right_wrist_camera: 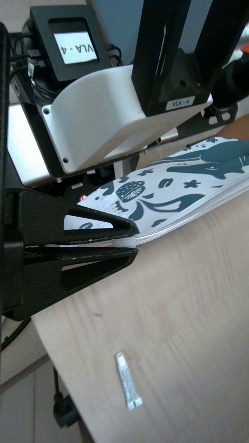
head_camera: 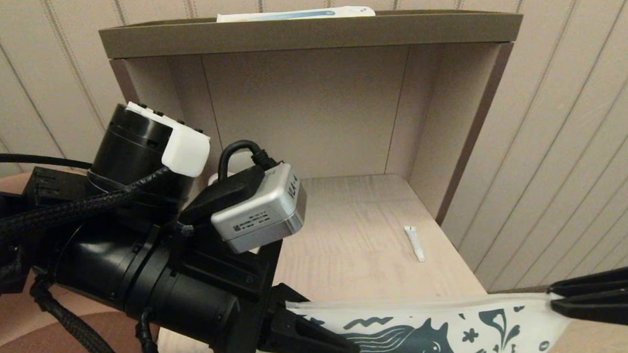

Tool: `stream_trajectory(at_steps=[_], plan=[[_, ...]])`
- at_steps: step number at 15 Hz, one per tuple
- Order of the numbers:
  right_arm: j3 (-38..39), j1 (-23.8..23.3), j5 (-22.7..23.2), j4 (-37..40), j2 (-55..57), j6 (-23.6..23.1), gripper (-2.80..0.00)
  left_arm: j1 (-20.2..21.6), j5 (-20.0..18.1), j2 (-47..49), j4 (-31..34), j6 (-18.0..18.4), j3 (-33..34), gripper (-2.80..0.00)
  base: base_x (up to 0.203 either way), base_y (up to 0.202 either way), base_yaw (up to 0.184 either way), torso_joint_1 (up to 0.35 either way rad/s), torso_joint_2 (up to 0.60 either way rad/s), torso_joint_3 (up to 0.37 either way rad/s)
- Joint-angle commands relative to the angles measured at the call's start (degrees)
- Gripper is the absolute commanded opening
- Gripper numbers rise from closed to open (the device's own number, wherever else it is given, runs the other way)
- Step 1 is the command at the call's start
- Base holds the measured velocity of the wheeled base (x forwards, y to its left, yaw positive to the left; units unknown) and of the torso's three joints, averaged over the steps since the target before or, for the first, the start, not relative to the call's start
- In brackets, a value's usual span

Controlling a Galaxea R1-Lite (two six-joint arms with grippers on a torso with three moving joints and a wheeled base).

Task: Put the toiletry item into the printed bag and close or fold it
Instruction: Open the storage bag

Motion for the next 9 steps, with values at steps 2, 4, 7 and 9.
stream_trajectory(at_steps=[2,4,7,9], plan=[[0.3,-1.5,0.3,0.1,-0.6,-0.2,-2.8,0.1,-0.3,0.1,0.1,0.1,0.0,-2.8,0.0,0.0,0.0,0.0,0.0,0.0],[0.5,-2.3,0.3,0.1,-1.0,-0.2,-2.8,0.1,-0.3,0.1,0.1,0.1,0.0,-2.8,0.0,0.0,0.0,0.0,0.0,0.0],[1.1,-3.3,0.2,0.1,-1.0,-0.2,-2.8,0.1,-0.3,0.3,0.0,0.1,0.0,-2.8,0.0,0.0,0.0,0.0,0.0,0.0],[1.4,-4.4,0.2,0.0,-0.9,-0.4,-2.8,0.1,-0.3,0.4,0.1,0.1,-0.3,-2.8,0.0,0.0,0.0,0.0,0.0,0.0]])
